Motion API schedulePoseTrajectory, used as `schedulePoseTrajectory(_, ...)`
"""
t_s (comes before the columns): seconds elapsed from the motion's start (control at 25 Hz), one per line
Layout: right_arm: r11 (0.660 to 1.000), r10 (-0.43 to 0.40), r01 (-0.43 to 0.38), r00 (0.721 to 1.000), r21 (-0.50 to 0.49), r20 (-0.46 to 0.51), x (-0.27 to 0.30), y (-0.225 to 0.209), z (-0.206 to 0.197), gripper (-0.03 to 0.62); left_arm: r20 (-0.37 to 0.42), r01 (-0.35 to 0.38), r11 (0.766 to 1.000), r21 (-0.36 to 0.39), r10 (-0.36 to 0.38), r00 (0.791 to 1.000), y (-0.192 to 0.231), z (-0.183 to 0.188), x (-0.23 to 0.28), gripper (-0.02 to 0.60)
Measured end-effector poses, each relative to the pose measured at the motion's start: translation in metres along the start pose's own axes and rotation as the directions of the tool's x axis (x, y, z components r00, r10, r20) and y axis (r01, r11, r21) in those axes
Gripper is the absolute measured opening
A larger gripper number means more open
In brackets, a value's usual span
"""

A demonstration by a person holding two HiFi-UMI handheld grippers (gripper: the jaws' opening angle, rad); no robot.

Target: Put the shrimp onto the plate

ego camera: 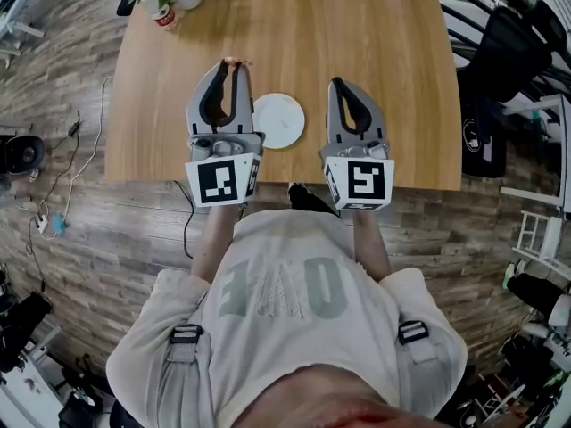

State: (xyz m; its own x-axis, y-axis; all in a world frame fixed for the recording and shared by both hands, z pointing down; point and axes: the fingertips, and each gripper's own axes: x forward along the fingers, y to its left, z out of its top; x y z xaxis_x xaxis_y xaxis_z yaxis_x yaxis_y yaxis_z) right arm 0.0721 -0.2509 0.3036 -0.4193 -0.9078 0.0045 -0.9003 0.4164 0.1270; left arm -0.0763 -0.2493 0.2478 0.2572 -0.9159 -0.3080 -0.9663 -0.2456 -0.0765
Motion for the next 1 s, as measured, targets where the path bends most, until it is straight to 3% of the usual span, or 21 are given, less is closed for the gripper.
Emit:
schedulePoseTrajectory(0.48, 0.995, 0.096, -0.095, 0.994, 0.035, -0.043, 0.055, -0.031, -0.023, 0.02, -0.003, -0.037, 0.999, 0.01, 0.037, 0.999, -0.006, -0.024, 0.073, 0.064)
schedulePoseTrajectory(0.68, 0.992, 0.118, -0.115, 0.99, 0.043, -0.078, 0.055, -0.033, -0.034, 0.02, -0.047, -0.047, 0.999, 0.012, 0.048, 0.998, -0.014, -0.038, 0.072, 0.064)
schedulePoseTrajectory(1.0, 0.992, 0.111, -0.107, 0.991, 0.064, -0.07, 0.065, -0.015, -0.024, 0.02, -0.08, -0.004, 1.0, 0.017, 0.005, 0.997, -0.004, -0.04, 0.072, 0.064)
